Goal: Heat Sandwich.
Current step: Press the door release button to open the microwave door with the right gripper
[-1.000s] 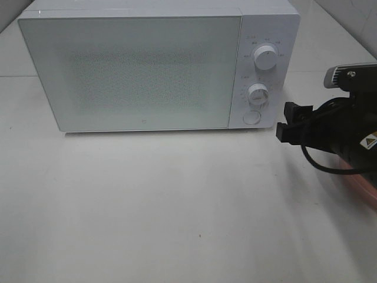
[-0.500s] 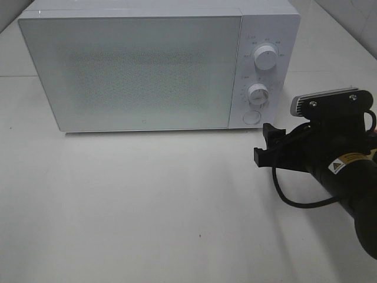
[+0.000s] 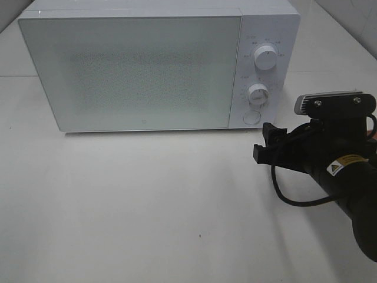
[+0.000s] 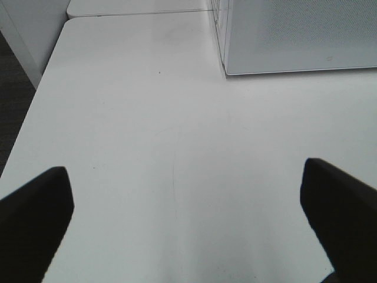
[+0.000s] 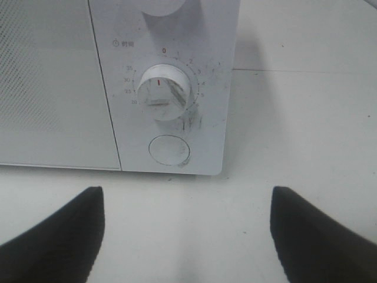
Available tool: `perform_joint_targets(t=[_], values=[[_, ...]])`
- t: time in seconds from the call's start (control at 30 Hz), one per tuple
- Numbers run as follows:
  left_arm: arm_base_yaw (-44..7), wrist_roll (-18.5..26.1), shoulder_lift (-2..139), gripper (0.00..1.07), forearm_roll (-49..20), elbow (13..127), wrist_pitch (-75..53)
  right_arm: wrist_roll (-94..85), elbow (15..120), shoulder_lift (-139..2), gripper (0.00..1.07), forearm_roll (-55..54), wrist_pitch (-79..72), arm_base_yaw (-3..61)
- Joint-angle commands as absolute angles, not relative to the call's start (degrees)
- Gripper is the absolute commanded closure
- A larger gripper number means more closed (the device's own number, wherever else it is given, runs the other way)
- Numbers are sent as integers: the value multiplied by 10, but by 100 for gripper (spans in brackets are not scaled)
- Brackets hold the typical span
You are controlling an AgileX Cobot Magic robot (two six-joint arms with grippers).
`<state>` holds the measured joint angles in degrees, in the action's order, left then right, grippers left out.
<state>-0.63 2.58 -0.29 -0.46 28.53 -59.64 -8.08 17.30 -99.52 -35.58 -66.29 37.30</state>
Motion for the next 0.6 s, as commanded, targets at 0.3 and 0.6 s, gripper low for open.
perform_joint_targets(t=[0.3, 0.6], values=[[-5, 24, -19, 2, -5, 284, -594, 225, 173, -994, 32, -352, -667, 374], [-5, 24, -19, 2, -5, 284, -594, 541, 173, -994, 32, -352, -667, 374]])
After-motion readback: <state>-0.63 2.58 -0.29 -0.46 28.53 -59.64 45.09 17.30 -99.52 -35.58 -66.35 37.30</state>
